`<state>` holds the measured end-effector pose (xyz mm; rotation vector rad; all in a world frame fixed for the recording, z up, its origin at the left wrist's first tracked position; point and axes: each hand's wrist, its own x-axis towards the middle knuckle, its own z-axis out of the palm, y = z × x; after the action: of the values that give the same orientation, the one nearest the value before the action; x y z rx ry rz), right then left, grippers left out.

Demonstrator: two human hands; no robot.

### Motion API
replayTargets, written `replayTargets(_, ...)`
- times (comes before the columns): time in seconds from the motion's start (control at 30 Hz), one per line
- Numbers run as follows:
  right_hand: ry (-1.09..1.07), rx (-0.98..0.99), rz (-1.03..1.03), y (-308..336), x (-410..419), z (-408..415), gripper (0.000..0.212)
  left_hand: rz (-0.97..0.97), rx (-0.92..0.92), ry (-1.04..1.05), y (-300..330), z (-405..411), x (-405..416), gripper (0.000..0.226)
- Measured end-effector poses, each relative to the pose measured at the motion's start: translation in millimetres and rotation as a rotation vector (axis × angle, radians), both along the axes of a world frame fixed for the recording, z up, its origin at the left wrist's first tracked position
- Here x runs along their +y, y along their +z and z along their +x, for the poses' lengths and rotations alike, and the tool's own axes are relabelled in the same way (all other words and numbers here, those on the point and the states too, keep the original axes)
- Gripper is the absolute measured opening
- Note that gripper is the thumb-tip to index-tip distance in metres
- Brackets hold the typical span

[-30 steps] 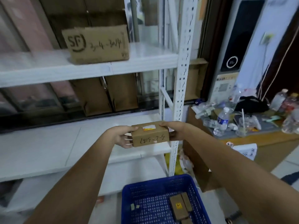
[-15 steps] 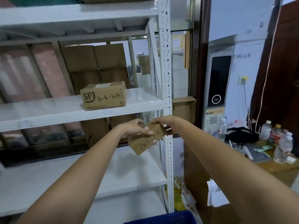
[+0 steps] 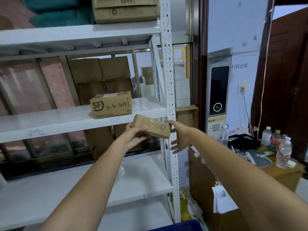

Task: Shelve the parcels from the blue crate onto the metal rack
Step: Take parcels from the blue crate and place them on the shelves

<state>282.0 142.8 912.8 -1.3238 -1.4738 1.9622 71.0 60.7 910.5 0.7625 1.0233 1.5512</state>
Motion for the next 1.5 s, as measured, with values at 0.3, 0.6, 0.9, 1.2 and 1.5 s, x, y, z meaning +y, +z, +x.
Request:
replayTargets(0.3,-0.06,0.258,0.013,27,-82,-50,0.028,-0.021,-0.044,-0.165,12,-60,-96,0.07)
replayTargets(0.6,-0.013,0.299,0.094,36,-180,-153,0.026,-0.035,-0.006,0.063,35,-136,-219,0.049)
replayTargets(0.9,0.167,0.352,0.158,52,-290,-338,0.053,-0.086,0.099,0.492,66,-274,-358,0.022)
replayTargets(1.2,0.272,0.386,0.185,70,-349,-496,0.064,-0.083,0.167,0.676,76,-409,-440,0.037)
replayTargets(1.5,0.298,0.465,0.211,91,-344,-679,0.053,-0.085,0.244,0.778,103,-570,-441,0.026)
